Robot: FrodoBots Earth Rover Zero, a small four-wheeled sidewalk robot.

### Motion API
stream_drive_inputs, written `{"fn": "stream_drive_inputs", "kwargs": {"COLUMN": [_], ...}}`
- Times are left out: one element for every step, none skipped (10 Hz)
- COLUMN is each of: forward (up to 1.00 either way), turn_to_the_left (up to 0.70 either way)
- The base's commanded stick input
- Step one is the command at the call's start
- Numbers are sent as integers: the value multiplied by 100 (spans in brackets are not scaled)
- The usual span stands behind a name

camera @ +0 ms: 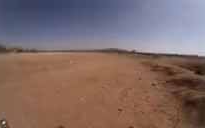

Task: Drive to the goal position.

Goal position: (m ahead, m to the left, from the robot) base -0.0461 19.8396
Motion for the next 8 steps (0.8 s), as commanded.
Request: {"fn": "stream_drive_inputs", "kwargs": {"forward": [0, 0, 0, 0, 0, 0, 0, 0], "turn_to_the_left": [45, 45, 45, 45, 45, 45, 13, 0]}}
